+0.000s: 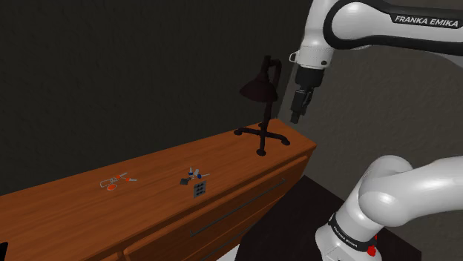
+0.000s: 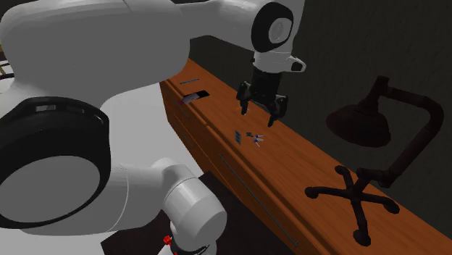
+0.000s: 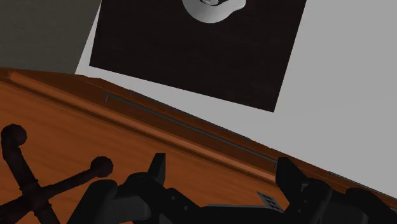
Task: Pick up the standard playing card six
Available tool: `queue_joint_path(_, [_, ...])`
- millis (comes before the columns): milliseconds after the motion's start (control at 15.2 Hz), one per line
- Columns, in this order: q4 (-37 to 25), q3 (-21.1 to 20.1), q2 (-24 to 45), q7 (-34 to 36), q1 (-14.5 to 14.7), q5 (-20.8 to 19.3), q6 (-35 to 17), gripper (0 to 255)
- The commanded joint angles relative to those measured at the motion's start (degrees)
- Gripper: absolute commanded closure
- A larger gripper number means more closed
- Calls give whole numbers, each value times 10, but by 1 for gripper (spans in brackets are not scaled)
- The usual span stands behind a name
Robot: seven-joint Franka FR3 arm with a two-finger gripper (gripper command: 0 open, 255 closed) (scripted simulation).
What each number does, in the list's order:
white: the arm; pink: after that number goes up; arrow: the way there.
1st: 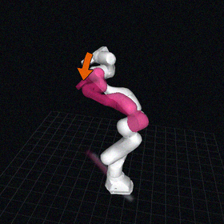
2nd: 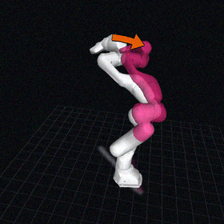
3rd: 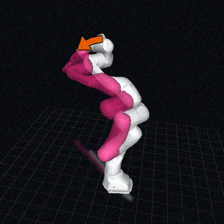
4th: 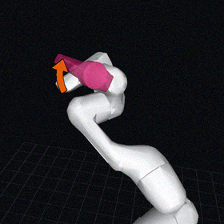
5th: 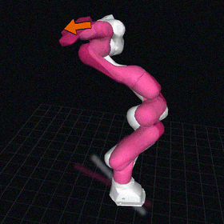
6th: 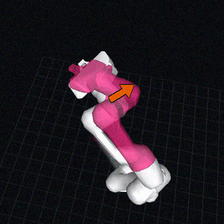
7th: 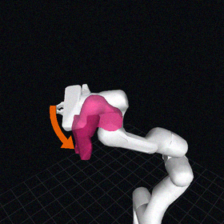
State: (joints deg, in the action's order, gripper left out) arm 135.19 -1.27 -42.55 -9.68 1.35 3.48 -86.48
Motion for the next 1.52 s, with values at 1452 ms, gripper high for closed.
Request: queue_joint_path(1452, [-55,-173,378,246,38,43,-308,0])
